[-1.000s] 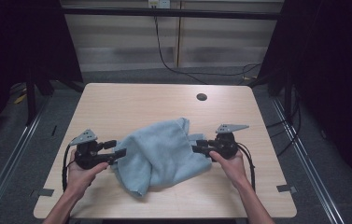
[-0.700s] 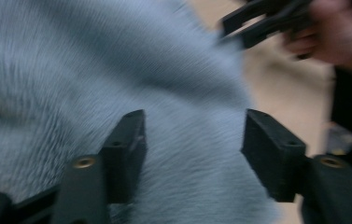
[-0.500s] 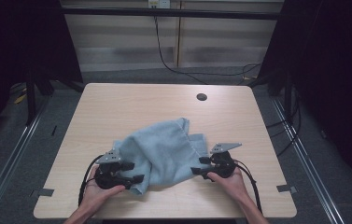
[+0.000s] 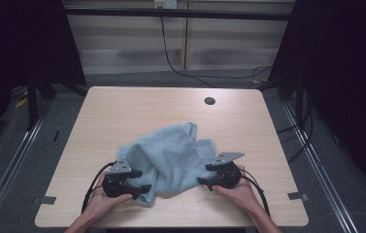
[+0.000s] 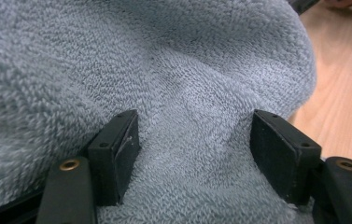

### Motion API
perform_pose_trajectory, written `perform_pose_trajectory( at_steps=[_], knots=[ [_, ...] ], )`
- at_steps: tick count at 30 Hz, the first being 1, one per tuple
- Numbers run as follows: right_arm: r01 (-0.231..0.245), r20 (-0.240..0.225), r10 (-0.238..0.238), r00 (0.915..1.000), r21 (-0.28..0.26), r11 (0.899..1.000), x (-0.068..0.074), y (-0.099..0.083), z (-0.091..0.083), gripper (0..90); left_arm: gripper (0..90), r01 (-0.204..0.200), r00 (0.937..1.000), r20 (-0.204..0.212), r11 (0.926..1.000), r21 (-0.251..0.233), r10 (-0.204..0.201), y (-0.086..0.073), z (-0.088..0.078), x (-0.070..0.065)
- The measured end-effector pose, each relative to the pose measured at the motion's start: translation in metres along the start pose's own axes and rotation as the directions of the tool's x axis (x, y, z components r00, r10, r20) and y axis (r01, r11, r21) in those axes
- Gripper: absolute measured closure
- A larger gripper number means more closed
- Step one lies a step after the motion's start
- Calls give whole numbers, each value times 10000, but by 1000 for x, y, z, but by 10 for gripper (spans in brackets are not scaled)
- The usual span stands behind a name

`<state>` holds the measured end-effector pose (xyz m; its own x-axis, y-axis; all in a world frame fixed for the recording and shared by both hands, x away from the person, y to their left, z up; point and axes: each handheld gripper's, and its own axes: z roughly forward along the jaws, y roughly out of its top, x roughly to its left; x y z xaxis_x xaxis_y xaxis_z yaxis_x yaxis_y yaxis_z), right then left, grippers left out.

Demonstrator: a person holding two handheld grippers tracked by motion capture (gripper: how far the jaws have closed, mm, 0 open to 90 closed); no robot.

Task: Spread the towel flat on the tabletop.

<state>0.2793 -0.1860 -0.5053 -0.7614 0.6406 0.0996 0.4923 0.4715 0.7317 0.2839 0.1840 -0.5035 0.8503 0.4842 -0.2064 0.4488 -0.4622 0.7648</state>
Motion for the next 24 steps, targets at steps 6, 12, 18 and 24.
perform_pose_trajectory(
  at_steps=[6, 12, 18, 24],
  knots=[
    [619, 586, -643, 9962, 404, 9973, 12, 0, -3, 514, 322, 134, 9998, 120, 9999, 61, -135, 2, -4, -1],
    [141, 570, -155, 9983, 245, 9996, 5, -2, -7, 754, 308, 247, 9985, 486, 9997, -90, -243, 3, -22, -19],
    [-698, -666, 699, 9953, 50, 9976, 2, -2, -9, 785, 244, -441, 9948, 932, 9984, 352, 406, 4, -17, -28],
    [-1268, -1178, 1142, 9864, -1057, 9863, -1, 9, -26, 790, 350, -1690, 9844, -359, 9828, 750, 1720, 3, -3, -32]
  ],
)
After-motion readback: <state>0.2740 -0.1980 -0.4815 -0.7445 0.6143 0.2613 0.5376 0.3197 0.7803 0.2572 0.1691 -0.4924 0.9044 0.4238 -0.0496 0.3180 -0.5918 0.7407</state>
